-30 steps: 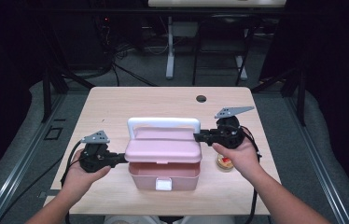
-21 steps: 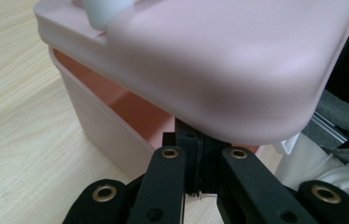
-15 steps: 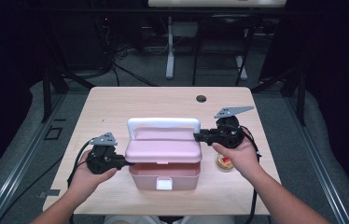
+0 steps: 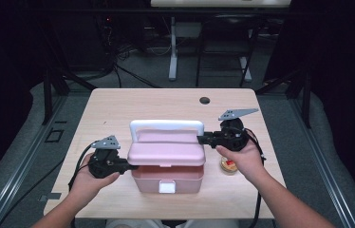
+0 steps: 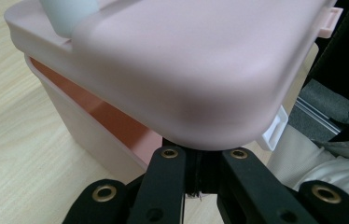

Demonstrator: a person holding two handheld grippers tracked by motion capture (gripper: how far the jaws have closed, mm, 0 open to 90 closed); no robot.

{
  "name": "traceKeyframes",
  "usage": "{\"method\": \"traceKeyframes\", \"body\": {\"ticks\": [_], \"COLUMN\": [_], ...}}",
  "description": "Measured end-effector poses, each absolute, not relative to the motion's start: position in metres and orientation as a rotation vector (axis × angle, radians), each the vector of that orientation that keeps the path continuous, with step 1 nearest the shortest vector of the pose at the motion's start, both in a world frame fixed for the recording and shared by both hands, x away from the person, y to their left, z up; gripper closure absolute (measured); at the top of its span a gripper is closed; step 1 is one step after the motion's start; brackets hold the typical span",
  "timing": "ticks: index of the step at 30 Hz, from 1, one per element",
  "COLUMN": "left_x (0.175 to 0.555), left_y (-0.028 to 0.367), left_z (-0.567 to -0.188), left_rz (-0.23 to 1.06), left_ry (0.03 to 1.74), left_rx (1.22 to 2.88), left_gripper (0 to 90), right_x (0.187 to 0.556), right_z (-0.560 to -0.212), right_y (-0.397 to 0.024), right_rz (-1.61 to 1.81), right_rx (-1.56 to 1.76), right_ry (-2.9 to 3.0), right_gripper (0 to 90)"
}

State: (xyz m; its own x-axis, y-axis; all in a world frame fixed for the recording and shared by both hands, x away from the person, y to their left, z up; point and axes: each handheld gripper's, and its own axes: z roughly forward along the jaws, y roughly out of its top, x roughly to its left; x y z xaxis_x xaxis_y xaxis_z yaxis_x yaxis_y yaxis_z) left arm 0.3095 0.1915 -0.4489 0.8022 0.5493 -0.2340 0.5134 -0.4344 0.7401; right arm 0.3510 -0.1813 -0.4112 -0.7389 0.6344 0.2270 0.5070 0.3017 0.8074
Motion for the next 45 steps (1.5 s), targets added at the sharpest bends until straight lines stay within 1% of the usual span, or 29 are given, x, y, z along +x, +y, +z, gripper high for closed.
{"method": "traceKeyframes", "body": {"ticks": [11,16,21,33,37,45], "left_x": [0.309,0.309,0.310,0.312,0.314,0.316], "left_y": [0.190,0.190,0.191,0.190,0.190,0.190], "left_z": [-0.446,-0.445,-0.442,-0.434,-0.432,-0.427], "left_rz": [0.055,0.056,0.057,0.066,0.075,0.079], "left_ry": [0.771,0.772,0.769,0.781,0.782,0.785], "left_rx": [2.122,2.117,2.118,2.111,2.101,2.097], "left_gripper": [89.7,89.6,89.3,89.3,89.1,89.0], "right_x": [0.352,0.352,0.351,0.341,0.334,0.329], "right_z": [-0.411,-0.411,-0.410,-0.403,-0.405,-0.413], "right_y": [-0.182,-0.183,-0.187,-0.200,-0.204,-0.210], "right_rz": [1.422,1.431,1.434,1.436,1.416,1.402], "right_rx": [1.078,1.086,1.093,1.088,1.080,1.094], "right_ry": [2.419,2.407,2.393,2.342,2.319,2.305], "right_gripper": [73.8,70.1,68.4,67.1,64.0,62.8]}}
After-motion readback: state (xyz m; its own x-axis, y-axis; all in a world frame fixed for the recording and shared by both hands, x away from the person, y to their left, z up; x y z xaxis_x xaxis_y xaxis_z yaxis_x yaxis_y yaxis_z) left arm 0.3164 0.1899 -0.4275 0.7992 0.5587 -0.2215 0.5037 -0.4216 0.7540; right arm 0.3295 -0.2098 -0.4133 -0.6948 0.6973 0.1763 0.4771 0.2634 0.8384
